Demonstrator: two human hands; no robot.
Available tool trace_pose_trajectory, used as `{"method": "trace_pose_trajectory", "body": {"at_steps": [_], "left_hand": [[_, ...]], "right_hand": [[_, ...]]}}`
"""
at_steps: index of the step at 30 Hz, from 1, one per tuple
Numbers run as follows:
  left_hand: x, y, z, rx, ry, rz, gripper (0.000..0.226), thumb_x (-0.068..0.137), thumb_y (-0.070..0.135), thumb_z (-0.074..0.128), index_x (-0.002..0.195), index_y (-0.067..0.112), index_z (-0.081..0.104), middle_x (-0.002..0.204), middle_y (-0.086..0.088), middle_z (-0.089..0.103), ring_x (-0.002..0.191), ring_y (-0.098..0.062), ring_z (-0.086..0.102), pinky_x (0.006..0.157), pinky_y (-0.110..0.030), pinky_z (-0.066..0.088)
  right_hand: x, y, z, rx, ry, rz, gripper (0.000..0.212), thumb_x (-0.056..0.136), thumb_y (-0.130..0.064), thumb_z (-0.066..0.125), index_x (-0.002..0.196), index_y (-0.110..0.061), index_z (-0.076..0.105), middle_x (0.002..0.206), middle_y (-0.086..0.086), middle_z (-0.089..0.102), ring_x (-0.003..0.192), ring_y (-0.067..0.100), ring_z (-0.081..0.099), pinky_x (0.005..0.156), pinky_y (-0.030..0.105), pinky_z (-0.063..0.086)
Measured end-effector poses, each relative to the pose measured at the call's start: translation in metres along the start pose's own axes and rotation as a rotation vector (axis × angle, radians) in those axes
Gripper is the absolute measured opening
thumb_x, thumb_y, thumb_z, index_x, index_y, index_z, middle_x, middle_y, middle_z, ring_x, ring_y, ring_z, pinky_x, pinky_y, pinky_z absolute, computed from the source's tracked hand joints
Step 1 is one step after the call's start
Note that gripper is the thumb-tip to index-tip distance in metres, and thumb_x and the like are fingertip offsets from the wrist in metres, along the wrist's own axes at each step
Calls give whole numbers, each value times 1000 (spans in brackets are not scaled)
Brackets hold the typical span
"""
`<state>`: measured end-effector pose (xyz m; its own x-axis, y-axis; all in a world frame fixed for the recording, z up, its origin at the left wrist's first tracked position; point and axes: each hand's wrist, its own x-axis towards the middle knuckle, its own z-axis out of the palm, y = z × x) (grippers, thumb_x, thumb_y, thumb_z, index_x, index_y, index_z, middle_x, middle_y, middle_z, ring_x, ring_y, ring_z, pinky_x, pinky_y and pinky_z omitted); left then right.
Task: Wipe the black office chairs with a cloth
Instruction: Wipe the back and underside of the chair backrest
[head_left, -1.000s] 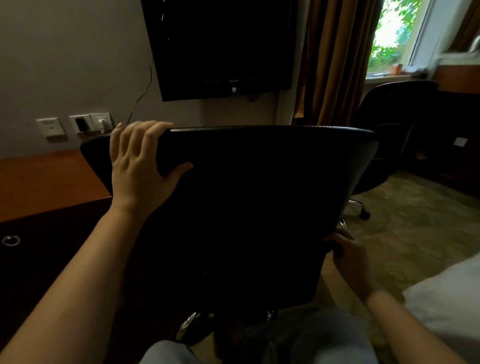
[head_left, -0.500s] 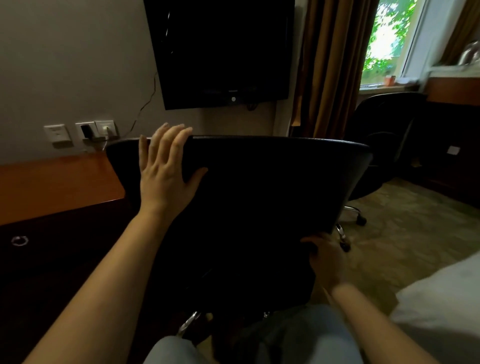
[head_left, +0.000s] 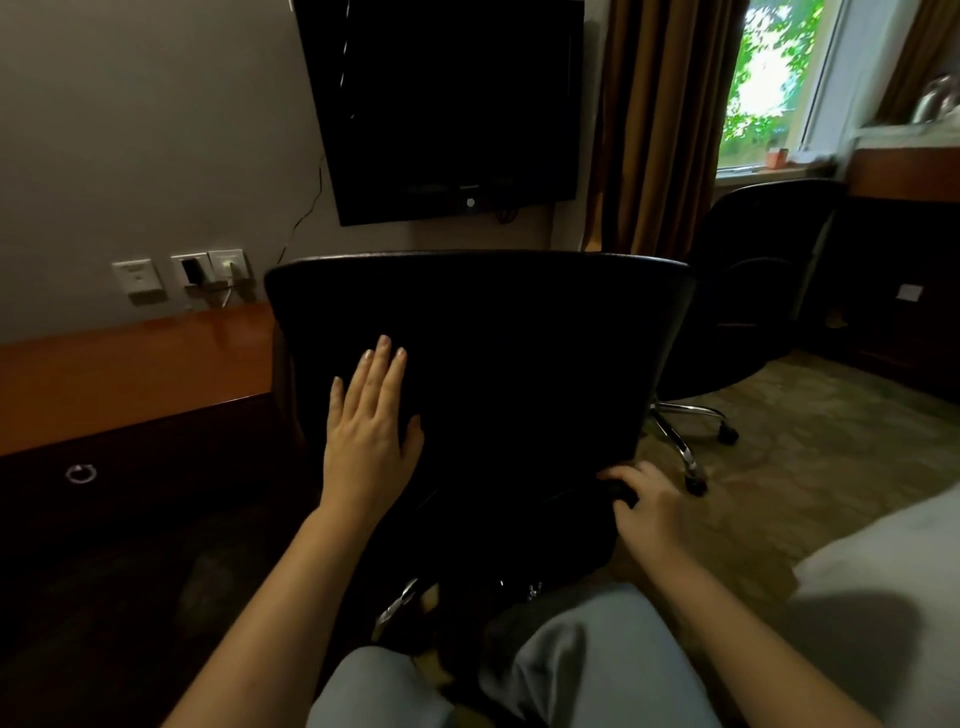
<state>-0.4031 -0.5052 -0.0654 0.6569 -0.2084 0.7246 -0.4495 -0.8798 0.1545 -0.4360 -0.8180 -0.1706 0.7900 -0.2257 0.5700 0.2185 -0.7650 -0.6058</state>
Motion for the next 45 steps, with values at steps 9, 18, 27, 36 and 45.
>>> {"method": "trace_pose_trajectory", "body": {"at_steps": [9, 18, 27, 36, 45], "left_hand": [[-25, -12, -4, 32, -62, -60, 66, 92, 22, 60, 150, 13, 29, 159, -4, 20, 147, -19, 15, 119, -44, 14], [-53, -45, 65, -48, -182, -177, 66, 89, 22, 63, 147, 14, 34, 158, -2, 24, 146, -19, 19, 118, -43, 15], [-13, -61, 112, -160, -278, -375, 58, 93, 39, 43, 145, 16, 36, 156, 1, 25, 145, -14, 20, 119, -38, 16], [-76, -55, 127, -278, -272, -632, 59, 93, 34, 54, 147, 32, 27, 157, 18, 15, 144, -3, 17, 116, -42, 28], [-151, -40, 143, -363, -191, -636, 59, 90, 48, 41, 146, 30, 31, 155, 19, 20, 142, 4, 18, 112, -23, 22]], "right_hand": [[-2, -25, -3, 77, -13, -70, 43, 78, 4, 72, 116, -13, 65, 114, 1, 63, 106, 16, 59, 87, 21, 43], [11, -37, 66, 174, -16, 70, 41, 80, -2, 74, 118, -13, 63, 112, -5, 59, 100, -2, 50, 76, 5, 38], [57, -59, 117, 110, -139, 248, 39, 81, -21, 75, 117, -11, 64, 103, 7, 66, 78, 26, 66, 64, 22, 44], [16, -51, 145, 203, -125, 481, 35, 84, -8, 69, 117, -9, 60, 97, 15, 64, 91, 35, 65, 73, 33, 51], [-30, -46, 190, 322, -42, 312, 54, 84, -46, 54, 124, -10, 55, 112, 15, 62, 99, 31, 64, 81, 50, 56]]}}
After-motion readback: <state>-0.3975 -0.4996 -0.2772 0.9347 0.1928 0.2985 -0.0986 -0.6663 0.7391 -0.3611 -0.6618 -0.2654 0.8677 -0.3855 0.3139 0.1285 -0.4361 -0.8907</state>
